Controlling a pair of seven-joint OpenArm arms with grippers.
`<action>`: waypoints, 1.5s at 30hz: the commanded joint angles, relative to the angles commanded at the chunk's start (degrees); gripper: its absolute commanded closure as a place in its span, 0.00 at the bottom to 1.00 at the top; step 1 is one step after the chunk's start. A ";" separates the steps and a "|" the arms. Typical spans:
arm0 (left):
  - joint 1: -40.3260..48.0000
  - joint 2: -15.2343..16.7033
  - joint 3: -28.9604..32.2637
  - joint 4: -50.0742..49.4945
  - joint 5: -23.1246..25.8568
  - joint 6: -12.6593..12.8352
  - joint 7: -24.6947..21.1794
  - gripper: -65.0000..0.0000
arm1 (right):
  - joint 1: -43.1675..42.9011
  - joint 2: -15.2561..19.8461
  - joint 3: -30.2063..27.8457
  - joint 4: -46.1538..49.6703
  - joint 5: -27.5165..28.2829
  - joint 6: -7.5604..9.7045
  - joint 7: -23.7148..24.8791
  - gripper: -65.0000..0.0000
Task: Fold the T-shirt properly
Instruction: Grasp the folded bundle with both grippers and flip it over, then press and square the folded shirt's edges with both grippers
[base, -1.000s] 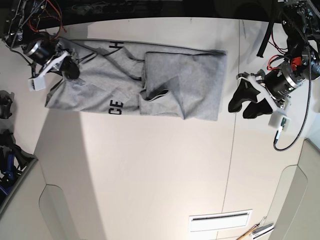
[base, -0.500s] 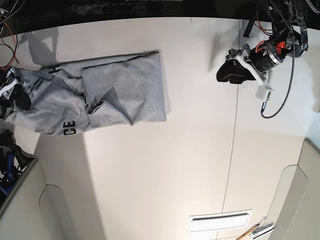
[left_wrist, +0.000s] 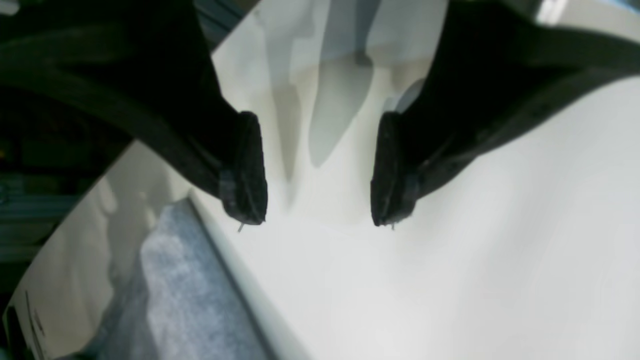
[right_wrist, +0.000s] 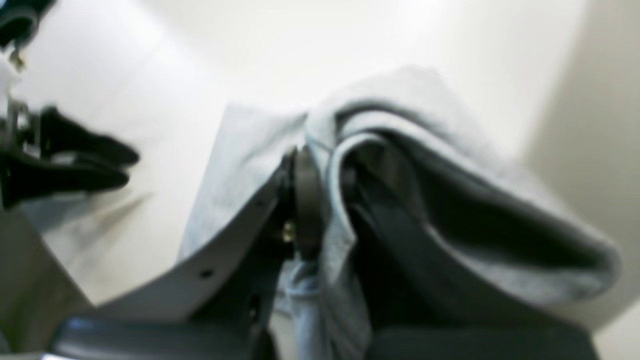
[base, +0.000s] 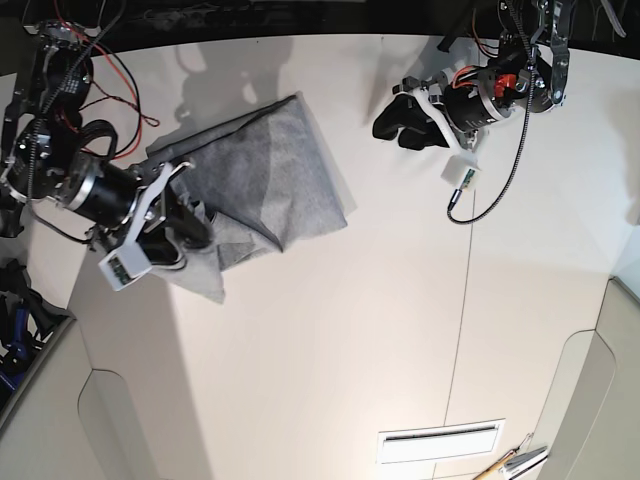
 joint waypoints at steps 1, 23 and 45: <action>0.00 -0.02 0.42 0.00 0.44 0.00 0.00 0.44 | 0.00 -0.63 -3.34 -0.61 -2.80 0.00 0.07 1.00; -0.13 -0.20 0.35 0.52 -1.81 -0.07 1.84 0.44 | 10.73 -10.10 -34.95 -6.23 -20.76 -1.49 12.02 0.42; -1.70 4.37 18.53 11.65 14.67 4.98 -4.76 1.00 | 16.52 -8.52 -0.17 -18.97 -22.43 -10.23 20.63 1.00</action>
